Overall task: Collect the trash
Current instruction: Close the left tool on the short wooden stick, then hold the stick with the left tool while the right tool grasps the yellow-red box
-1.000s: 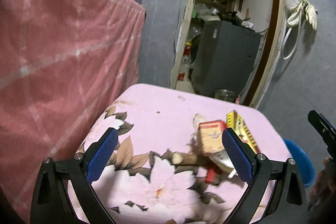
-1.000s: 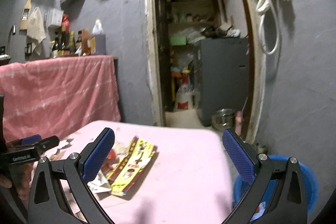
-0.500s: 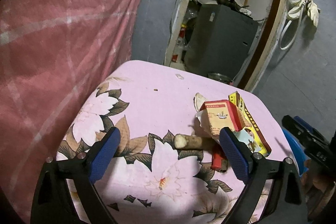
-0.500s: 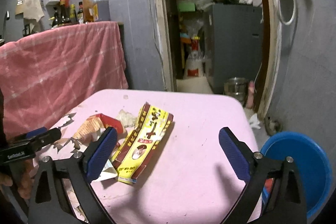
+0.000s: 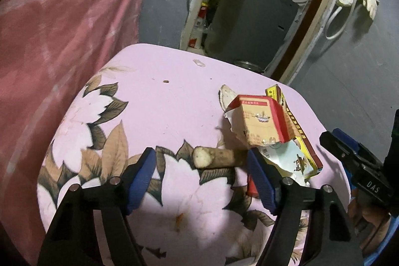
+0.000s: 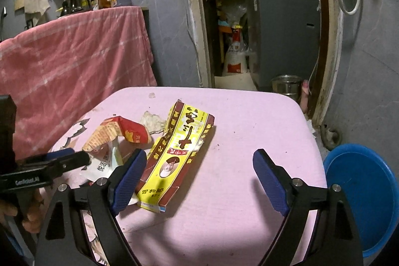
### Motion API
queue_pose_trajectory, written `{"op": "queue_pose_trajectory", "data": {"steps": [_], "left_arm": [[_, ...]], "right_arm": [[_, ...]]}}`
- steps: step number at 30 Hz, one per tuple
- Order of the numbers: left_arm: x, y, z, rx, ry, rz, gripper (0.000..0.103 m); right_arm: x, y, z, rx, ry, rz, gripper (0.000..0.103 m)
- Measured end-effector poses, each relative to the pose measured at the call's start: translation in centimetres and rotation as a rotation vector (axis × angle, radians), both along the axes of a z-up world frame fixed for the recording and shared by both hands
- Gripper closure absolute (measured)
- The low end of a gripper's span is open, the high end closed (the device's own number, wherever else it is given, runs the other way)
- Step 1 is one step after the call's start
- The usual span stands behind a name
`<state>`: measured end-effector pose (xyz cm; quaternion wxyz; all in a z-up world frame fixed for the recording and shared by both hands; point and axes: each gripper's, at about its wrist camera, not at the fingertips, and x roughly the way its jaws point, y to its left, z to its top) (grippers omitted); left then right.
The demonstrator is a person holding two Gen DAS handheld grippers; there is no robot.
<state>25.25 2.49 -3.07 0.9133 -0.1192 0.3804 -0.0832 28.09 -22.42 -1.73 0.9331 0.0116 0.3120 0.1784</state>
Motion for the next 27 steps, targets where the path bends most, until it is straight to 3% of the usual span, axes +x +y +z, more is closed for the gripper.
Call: {"op": "queue_pose_trajectory", "data": {"steps": [5,8,15,18,20,22,27], "left_arm": [[0.6,-0.1,0.0,-0.009,0.010,-0.047,0.044],[0.9,-0.3,-0.1,-0.024,0.015,-0.080,0.056],[0.5,-0.3,-0.2,-0.037,0.022,-0.107,0.071],[0.1,-0.2,-0.1,-0.042,0.023,-0.107,0.074],[-0.4,-0.2,0.0,-0.045,0.025,-0.109,0.077],[-0.8,-0.3,0.0,-0.047,0.024,-0.114,0.079],[-2.0,-1.0,0.2,-0.037,0.022,-0.142,0.082]], "right_arm": [[0.5,0.6,-0.5,-0.010,0.027,0.016,0.027],[0.8,0.9,-0.9,-0.014,0.052,0.026,0.032],[1.3,1.4,-2.0,0.010,0.127,0.059,0.035],[1.2,1.5,-2.3,0.008,0.144,0.068,0.038],[1.2,1.7,-2.5,0.004,0.154,0.077,0.048],[1.1,1.9,-2.7,0.005,0.162,0.082,0.051],[0.9,2.1,-2.9,0.011,0.174,0.091,0.052]]}}
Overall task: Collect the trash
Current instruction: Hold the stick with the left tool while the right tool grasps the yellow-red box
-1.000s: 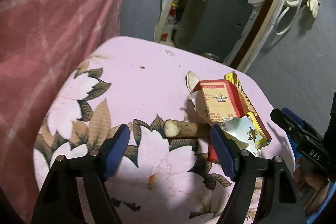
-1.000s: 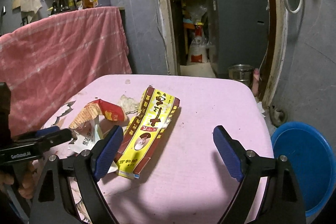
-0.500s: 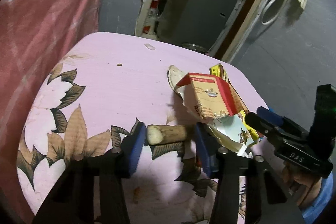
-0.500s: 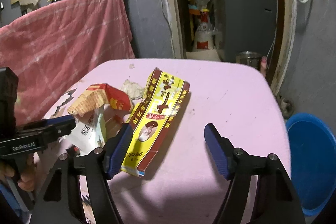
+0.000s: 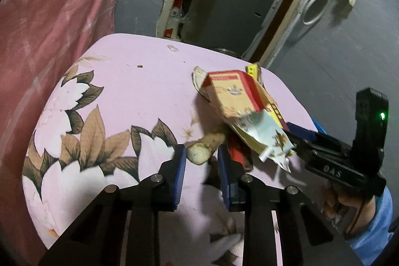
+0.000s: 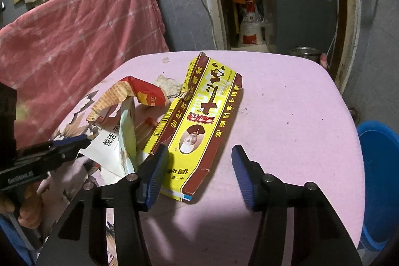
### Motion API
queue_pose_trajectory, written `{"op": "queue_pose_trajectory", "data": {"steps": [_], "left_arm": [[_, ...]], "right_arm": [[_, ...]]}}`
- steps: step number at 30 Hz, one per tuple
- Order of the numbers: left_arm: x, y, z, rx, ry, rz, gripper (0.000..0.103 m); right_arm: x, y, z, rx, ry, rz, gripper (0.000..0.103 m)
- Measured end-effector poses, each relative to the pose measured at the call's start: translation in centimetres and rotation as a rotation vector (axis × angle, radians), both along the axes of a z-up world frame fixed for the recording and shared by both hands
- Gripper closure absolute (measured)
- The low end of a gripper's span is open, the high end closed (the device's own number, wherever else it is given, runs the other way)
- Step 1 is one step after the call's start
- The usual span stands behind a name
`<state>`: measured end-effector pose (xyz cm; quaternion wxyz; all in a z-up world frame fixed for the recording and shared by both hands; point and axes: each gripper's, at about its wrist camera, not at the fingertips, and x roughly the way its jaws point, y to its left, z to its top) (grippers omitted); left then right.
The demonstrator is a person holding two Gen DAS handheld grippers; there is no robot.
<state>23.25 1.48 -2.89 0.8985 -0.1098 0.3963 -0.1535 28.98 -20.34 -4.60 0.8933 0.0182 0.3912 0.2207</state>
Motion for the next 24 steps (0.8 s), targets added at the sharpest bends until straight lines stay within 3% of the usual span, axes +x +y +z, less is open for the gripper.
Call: {"op": "queue_pose_trajectory", "data": {"steps": [7,24], "left_arm": [[-1.2,-2.3,0.0,0.059,-0.010,-0.066,0.083],[2.6,-2.9,-0.7,0.147,-0.009,-0.026,0.073]], "right_arm": [[-0.3,-0.4,0.0,0.008,0.006,-0.003,0.052],[-0.1,-1.0,-0.2,0.019,0.010,-0.006,0.051]]}}
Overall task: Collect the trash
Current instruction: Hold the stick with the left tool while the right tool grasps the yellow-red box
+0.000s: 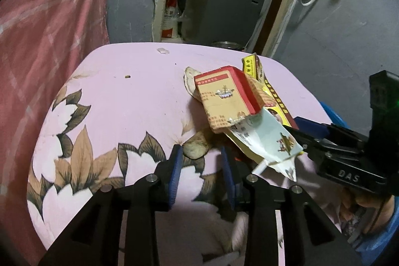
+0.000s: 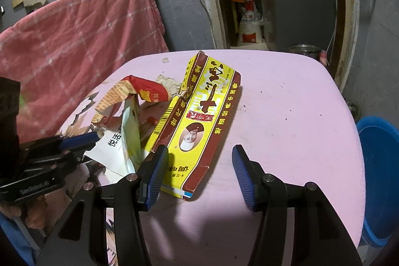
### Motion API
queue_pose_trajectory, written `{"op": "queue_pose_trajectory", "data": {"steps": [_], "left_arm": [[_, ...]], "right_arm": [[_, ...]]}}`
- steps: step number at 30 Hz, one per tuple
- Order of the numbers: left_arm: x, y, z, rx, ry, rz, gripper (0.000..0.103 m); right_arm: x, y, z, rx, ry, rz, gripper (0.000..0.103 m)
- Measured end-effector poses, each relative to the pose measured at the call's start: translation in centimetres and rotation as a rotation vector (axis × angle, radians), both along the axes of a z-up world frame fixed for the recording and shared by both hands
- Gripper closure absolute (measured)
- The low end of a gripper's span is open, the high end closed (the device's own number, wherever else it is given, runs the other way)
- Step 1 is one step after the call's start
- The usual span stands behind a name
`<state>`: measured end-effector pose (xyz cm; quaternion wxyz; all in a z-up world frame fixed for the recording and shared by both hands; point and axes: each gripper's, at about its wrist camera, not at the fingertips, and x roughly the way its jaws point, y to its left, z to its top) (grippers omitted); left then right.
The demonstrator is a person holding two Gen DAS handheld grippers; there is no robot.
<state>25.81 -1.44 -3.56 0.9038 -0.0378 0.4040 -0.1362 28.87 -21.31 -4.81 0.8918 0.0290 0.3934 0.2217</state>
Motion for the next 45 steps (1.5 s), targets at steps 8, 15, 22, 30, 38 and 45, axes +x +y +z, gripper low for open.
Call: {"op": "queue_pose_trajectory", "data": {"steps": [8,15,22,30,38,45], "left_arm": [[1.8,0.2,0.1,0.015,-0.005,0.001,0.067],[3.0,0.2,-0.2,0.054,-0.001,-0.045,0.064],[3.5,-0.3,-0.4,0.057,0.000,-0.107,0.066],[1.2,-1.2,-0.6,0.086,-0.007,-0.142,0.093],[-0.2,-1.2,-0.7,0.032,-0.005,-0.051,0.094],[-0.5,-1.3,-0.5,0.002,0.000,0.000,0.094]], "right_arm": [[0.1,-0.1,-0.1,0.000,0.000,0.000,0.051],[0.3,0.0,0.0,0.003,0.002,-0.006,0.051],[0.7,-0.1,0.0,0.005,0.005,-0.013,0.051],[0.7,0.2,0.0,0.012,0.013,-0.010,0.051],[0.2,0.3,-0.1,0.015,0.015,-0.017,0.051],[-0.4,0.6,-0.1,-0.020,-0.004,-0.016,0.053]]}}
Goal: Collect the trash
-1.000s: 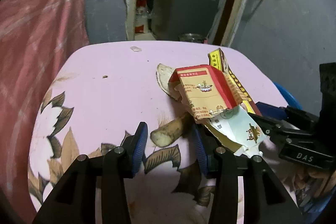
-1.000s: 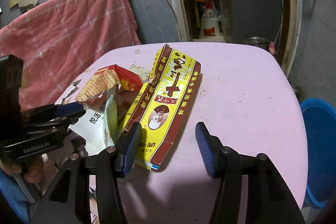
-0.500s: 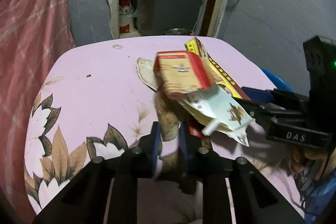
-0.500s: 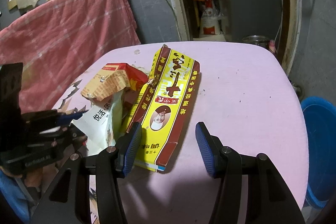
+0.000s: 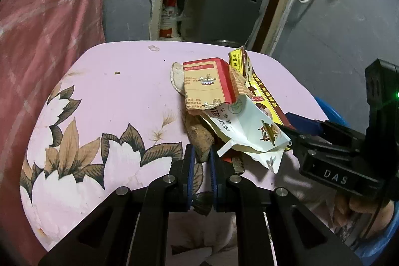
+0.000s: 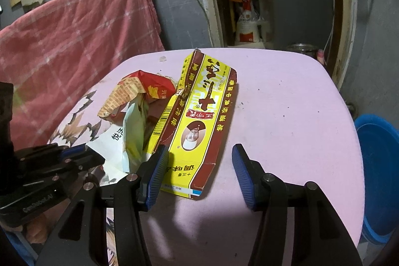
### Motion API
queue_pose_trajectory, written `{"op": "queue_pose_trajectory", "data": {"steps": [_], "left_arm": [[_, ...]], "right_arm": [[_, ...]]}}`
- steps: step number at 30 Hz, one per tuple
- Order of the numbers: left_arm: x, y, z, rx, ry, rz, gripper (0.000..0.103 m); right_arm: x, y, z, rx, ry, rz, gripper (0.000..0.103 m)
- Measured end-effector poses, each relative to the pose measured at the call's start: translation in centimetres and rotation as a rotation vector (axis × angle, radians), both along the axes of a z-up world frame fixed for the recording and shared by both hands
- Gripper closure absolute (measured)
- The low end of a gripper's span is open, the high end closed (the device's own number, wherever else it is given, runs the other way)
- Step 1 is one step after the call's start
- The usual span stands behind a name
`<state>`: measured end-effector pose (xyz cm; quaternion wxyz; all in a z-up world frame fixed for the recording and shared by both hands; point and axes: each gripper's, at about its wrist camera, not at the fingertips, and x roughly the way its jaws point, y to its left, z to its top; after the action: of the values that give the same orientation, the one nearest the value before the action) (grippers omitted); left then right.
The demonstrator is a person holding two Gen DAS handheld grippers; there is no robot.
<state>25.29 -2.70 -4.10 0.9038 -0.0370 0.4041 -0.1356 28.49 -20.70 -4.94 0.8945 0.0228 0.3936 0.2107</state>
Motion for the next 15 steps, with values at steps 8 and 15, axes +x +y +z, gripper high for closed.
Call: {"op": "queue_pose_trajectory", "data": {"steps": [8,15], "left_arm": [[-0.7,0.1,0.2,-0.031,0.000,0.040,0.094],[-2.4,0.7,0.8,-0.061,-0.026,0.112,0.094]], "right_arm": [[-0.8,-0.6,0.2,0.029,-0.012,-0.005,0.088],[-2.3,-0.8,1.4,0.049,-0.086,-0.007,0.096]]}}
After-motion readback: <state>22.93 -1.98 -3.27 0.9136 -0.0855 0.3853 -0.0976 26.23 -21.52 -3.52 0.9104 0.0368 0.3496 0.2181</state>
